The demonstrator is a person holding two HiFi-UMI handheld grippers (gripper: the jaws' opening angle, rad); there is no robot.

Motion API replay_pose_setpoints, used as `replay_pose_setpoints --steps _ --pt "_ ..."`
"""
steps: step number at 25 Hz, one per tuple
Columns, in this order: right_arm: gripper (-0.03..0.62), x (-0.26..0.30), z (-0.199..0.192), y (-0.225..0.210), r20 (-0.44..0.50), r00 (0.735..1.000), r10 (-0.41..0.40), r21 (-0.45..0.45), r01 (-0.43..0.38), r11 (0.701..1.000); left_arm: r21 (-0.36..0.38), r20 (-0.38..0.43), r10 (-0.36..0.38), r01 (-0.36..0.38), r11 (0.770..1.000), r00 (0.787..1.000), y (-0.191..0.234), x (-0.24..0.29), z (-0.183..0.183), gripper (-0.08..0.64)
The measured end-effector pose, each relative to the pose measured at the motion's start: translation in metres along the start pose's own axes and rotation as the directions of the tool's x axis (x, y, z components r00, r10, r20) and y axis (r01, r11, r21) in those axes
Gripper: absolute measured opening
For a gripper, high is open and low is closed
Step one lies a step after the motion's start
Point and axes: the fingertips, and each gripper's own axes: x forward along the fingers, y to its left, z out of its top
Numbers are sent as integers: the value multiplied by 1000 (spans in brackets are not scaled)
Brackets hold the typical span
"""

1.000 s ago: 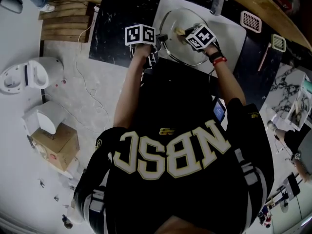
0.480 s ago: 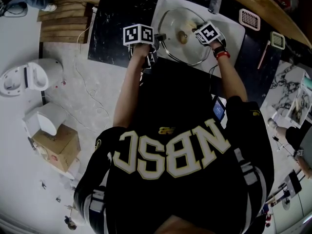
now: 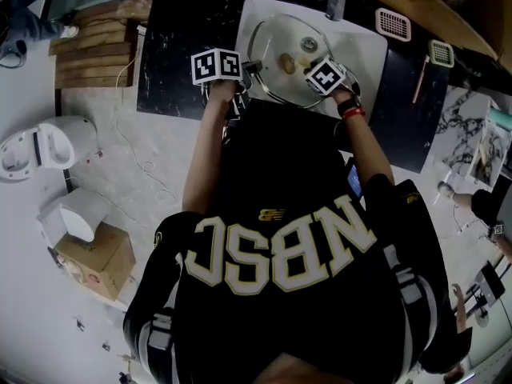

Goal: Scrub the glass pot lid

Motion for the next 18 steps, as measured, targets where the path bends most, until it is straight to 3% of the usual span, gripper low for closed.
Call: replay_pose_setpoints --steps 2,5,9,12,15,18 --pt "84 -2 -2 16 -21 1000 19 7 -19 1000 -2 5 3 -3 1000 1000 0 0 0 104" --pt "84 -10 11 26 25 1000 11 -15 -10 1000 -5 1 16 -16 1000 1000 3 2 1 104" --pt "87 -27 21 35 58 998 -6 30 4 1000 56 -112 71 -65 996 991 10 -1 -13 109" --pt "89 -51 32 35 139 990 -30 72 20 997 99 -179 71 -54 994 981 8 -4 -28 132" --pt "89 -79 38 30 250 967 -43 156 3 988 140 -214 72 -43 989 974 6 -12 -40 119" --pt "91 -110 39 9 381 922 -64 268 -44 962 202 -188 70 -31 979 980 -7 -20 -25 117"
